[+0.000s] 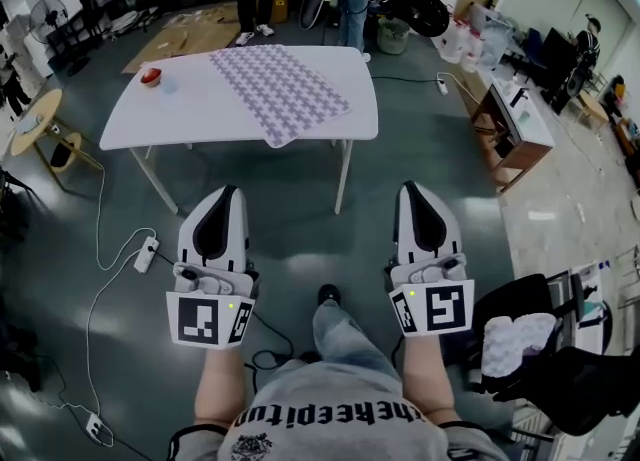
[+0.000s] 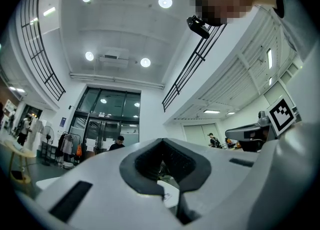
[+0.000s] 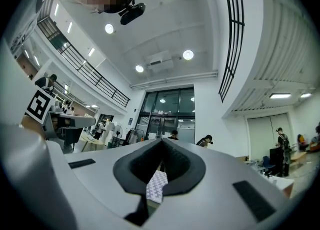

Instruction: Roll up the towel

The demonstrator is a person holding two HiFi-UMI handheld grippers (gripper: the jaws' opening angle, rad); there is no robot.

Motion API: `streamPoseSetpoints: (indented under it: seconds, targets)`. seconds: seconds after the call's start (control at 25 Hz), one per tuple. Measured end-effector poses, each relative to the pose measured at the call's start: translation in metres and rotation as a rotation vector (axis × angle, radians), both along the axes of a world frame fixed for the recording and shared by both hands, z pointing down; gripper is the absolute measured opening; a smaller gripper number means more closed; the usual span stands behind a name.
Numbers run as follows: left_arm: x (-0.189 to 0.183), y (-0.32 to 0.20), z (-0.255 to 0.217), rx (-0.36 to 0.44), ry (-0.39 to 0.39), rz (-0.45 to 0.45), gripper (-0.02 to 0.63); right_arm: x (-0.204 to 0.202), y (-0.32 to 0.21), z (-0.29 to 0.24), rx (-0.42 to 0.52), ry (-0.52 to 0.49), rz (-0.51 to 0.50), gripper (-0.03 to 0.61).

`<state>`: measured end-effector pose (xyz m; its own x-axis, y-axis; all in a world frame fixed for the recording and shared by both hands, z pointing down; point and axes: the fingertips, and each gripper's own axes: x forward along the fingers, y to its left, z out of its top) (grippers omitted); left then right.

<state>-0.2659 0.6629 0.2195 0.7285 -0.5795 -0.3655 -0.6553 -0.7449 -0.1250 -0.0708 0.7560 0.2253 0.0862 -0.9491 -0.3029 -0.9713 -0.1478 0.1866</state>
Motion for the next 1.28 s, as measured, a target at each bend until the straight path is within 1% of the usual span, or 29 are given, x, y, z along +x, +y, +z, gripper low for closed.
streamPoseSetpoints:
  seconds: [0.4,0.72,0.88,1.04,1.28]
  targets:
    - [0.057,-0.080,-0.024,0.012,0.021,-0.046,0.005,0.057,-0.099,-0.018,-0.023,0.006,-0.064,-0.017]
    - [0.103,-0.121,-0.027,0.005,0.009,-0.082,0.005,0.103,-0.147,-0.017,-0.037,-0.017,-0.116,-0.017]
    - [0.123,-0.137,-0.030,0.017,0.004,-0.099,0.005,0.122,-0.165,-0.014,-0.049,-0.024,-0.135,-0.017]
    - [0.135,-0.150,-0.032,0.025,0.011,-0.119,0.005,0.136,-0.182,-0.013,-0.054,-0.013,-0.150,-0.017]
    - [0.141,-0.166,-0.029,0.024,0.009,-0.148,0.005,0.146,-0.204,-0.011,-0.052,-0.017,-0.171,-0.017]
